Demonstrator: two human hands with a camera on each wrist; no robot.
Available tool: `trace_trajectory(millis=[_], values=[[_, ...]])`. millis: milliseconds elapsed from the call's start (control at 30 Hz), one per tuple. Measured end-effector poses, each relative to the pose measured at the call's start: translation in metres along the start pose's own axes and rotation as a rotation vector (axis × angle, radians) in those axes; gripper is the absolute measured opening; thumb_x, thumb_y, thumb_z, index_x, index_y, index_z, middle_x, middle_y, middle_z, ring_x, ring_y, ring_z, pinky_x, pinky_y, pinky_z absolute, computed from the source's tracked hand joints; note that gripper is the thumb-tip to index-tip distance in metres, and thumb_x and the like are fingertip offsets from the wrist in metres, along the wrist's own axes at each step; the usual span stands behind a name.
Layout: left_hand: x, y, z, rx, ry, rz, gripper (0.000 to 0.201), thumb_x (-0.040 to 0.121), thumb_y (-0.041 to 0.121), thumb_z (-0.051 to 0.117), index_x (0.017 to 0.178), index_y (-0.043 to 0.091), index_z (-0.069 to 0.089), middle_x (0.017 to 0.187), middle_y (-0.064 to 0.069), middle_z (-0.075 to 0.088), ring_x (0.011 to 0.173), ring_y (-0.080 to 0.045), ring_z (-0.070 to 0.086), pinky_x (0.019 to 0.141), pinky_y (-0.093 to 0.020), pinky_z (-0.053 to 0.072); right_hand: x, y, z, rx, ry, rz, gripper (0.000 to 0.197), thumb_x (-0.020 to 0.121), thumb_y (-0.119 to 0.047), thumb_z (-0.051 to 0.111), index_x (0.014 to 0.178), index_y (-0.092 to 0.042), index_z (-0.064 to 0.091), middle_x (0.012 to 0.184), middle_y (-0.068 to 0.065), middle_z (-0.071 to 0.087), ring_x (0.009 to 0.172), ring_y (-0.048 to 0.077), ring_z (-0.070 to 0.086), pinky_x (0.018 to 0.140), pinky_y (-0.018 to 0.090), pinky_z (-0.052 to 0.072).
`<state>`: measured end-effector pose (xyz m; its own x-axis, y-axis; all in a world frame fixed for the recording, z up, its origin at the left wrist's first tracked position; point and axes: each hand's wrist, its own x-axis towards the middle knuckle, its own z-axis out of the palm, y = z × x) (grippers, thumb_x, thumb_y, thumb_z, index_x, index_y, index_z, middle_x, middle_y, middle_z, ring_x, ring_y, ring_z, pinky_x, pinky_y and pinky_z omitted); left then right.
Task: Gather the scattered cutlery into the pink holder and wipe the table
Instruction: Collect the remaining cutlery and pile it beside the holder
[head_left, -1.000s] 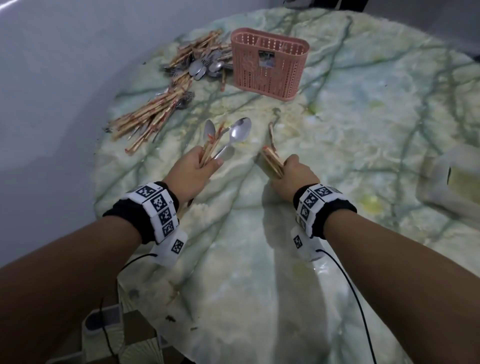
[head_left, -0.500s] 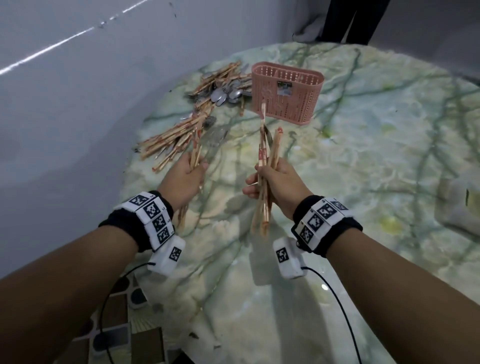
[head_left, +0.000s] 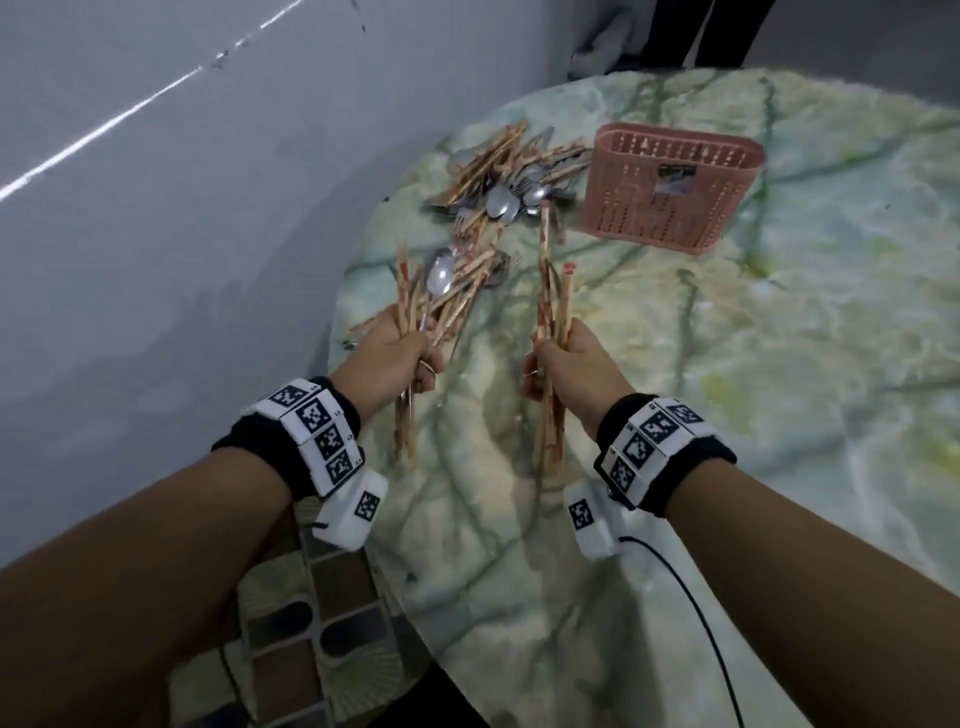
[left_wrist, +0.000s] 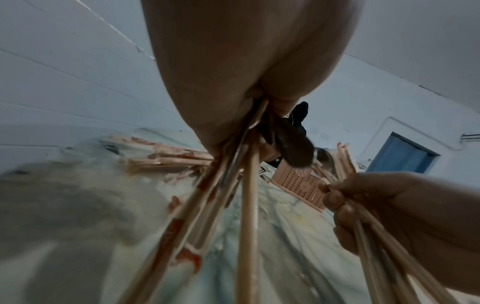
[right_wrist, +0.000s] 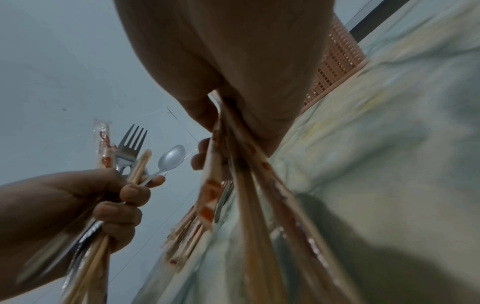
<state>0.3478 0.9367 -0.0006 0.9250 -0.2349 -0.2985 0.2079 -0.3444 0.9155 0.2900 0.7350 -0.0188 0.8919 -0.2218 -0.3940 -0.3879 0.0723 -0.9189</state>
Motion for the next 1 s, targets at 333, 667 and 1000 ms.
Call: trace_trajectory(millis=[333, 667, 1000], values=[[0.064, -0.003, -0.044, 0.408, -0.074, 0.087, 0.024, 0.102, 0.027, 0.047, 0.123, 0.016, 0.045, 0.095, -0.009, 0.06, 0.075, -0.021, 0.056, 0.063, -0.033, 0.043, 0.045, -0.003, 0.063, -0.123, 0.088, 0.099, 0.01, 0.104, -0.013, 0.047, 0.113, -0.01, 0.047, 0.083, 0.012, 0.066, 0.071, 0.026, 0.066, 0.077, 0.051, 0.061], [0.098, -0.003, 0.005, 0.665, -0.225, 0.292, 0.028, 0.102, 0.024, 0.049, 0.121, 0.009, 0.035, 0.087, -0.009, 0.058, 0.074, -0.028, 0.06, 0.065, -0.041, 0.051, 0.075, 0.007, 0.061, -0.266, 0.201, 0.093, 0.019, 0.094, -0.024, 0.05, 0.104, -0.009, 0.058, 0.081, 0.011, 0.069, 0.065, 0.026, 0.069, 0.064, 0.046, 0.063], [0.115, 0.003, -0.019, 0.497, -0.041, 0.216, 0.016, 0.107, 0.029, 0.04, 0.115, 0.015, 0.039, 0.079, -0.004, 0.058, 0.059, -0.022, 0.054, 0.052, -0.032, 0.041, 0.079, 0.005, 0.055, -0.174, 0.294, 0.049, 0.013, 0.103, -0.018, 0.047, 0.112, -0.009, 0.047, 0.097, 0.018, 0.062, 0.07, 0.024, 0.065, 0.061, 0.035, 0.06]])
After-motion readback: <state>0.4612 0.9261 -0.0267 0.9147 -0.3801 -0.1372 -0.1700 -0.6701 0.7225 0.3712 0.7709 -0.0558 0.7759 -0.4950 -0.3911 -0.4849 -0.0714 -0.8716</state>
